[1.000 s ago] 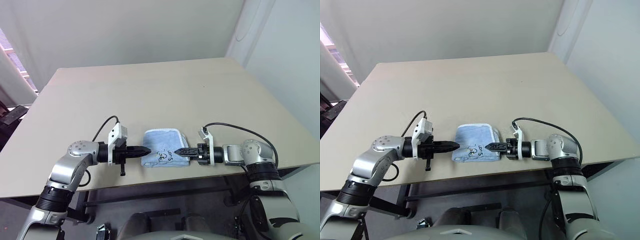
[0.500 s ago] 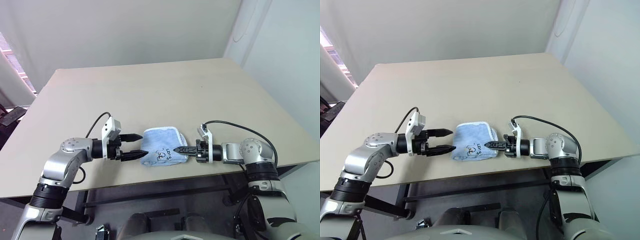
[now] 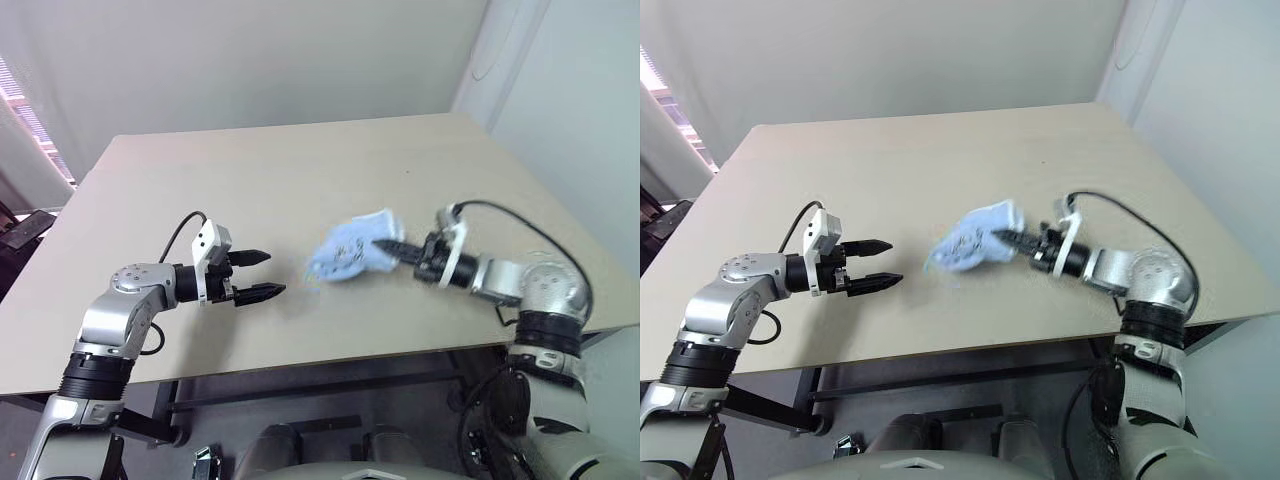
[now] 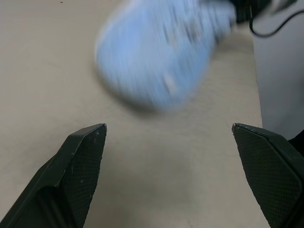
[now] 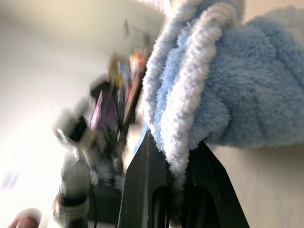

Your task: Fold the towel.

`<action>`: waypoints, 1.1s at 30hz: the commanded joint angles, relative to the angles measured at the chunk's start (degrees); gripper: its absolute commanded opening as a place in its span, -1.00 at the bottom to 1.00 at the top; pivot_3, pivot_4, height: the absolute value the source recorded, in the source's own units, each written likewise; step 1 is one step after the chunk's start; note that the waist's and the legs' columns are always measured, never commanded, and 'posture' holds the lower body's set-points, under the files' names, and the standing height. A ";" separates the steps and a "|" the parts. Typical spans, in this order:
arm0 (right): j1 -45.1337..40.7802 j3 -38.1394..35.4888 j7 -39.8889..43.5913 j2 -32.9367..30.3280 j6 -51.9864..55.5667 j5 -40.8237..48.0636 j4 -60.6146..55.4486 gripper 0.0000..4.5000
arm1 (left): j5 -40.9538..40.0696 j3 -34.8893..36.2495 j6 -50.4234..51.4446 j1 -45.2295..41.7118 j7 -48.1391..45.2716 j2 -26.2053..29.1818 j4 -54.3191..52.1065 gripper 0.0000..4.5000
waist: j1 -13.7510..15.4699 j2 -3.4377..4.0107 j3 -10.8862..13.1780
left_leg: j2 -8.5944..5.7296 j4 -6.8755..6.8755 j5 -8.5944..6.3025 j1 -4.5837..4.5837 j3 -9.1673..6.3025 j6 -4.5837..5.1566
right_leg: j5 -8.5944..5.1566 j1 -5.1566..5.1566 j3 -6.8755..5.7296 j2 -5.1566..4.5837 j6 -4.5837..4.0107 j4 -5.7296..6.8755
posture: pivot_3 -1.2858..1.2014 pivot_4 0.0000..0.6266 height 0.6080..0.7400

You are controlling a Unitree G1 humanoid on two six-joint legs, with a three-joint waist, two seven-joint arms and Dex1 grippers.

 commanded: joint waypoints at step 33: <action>11.76 -13.49 -38.13 6.06 -37.18 1.03 -1.73 0.67 | 3.09 -1.01 -4.08 -3.75 2.68 -6.47 4.81 1.00 | -0.28 0.21 0.03 | 0.05 0.08 0.04 0.12 0.14 0.04 | -0.02 0.12 0.24 0.07 -0.04 0.20 | 0.03 -1.00 1.00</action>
